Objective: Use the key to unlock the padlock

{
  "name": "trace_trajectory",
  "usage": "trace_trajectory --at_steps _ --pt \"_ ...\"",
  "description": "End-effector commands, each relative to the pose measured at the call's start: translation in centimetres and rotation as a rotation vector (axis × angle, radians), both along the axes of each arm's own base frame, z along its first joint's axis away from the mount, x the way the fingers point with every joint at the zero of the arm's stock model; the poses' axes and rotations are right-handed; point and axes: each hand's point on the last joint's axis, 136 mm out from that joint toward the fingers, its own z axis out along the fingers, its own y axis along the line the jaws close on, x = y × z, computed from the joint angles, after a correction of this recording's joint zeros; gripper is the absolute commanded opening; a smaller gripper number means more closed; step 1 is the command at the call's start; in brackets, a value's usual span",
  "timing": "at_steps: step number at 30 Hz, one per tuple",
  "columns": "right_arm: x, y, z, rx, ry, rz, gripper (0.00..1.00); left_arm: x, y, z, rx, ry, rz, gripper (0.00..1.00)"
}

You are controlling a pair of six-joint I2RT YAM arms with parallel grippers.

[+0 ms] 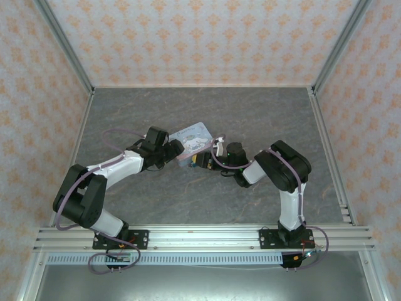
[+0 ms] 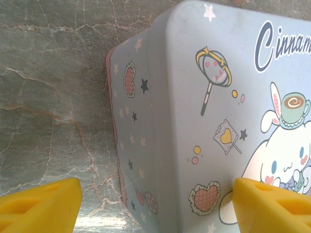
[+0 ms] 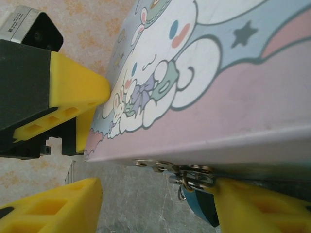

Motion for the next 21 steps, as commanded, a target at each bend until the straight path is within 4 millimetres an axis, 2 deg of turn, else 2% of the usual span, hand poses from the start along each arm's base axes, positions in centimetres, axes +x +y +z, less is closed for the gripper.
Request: trace_trajectory --at_steps 1,21 --pt "-0.5 0.6 1.54 0.044 -0.056 0.04 0.58 -3.42 1.54 -3.22 0.093 0.154 0.004 0.8" --pt "-0.78 0.1 1.16 -0.012 -0.059 0.038 0.29 -3.47 1.54 -3.38 0.095 0.158 0.004 0.8"
